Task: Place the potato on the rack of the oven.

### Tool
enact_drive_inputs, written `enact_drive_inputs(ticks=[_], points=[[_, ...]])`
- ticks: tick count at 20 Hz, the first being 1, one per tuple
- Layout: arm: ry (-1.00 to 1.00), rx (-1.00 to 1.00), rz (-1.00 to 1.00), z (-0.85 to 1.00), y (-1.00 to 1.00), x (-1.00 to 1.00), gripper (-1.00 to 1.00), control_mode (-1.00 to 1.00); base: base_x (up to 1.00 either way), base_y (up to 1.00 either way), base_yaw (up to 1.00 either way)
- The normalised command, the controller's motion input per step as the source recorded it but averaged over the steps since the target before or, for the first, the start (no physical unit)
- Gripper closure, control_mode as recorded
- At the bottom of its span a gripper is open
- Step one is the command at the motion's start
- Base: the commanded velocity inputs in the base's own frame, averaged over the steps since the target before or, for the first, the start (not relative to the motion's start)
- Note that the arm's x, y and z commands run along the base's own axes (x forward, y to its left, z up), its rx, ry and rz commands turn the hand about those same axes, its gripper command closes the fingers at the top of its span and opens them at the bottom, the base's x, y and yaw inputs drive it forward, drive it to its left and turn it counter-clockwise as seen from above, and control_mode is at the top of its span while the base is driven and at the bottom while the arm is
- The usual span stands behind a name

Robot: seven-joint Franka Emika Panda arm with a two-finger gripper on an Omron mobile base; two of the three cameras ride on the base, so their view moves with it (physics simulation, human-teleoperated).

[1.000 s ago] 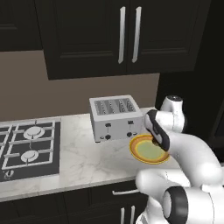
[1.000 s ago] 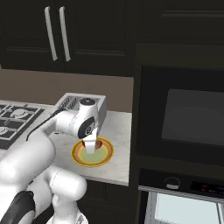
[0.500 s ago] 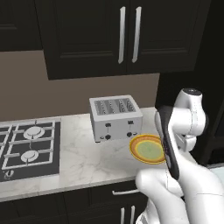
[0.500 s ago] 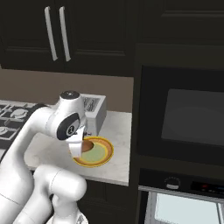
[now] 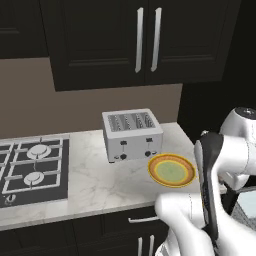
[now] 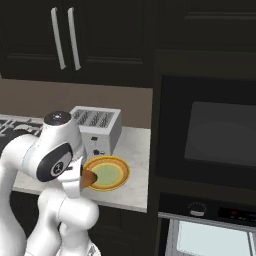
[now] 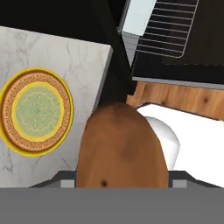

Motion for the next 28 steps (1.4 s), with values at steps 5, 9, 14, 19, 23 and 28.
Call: enact_drive_inputs(ticks=[5, 9, 14, 19, 23, 28], points=[[-0.15, 0.00, 0.28, 0.00, -0.44, -0.52, 1.00, -1.00, 0.00, 0.00, 0.00], [-0.13, 0.00, 0.28, 0.02, -0.60, -0.21, 1.00, -1.00, 0.00, 0.00, 0.00], [-0.10, 0.00, 0.27, -0.06, -0.74, -0.23, 1.00, -1.00, 0.00, 0.00, 0.00], [-0.10, 0.00, 0.30, -0.20, -0.80, -0.02, 1.00, -1.00, 0.00, 0.00, 0.00], [-0.17, 0.00, 0.31, -0.40, -0.93, 0.00, 1.00, -1.00, 0.00, 0.00, 0.00], [-0.21, 0.00, 0.31, -0.63, -0.96, 0.00, 1.00, -1.00, 0.00, 0.00, 0.00]])
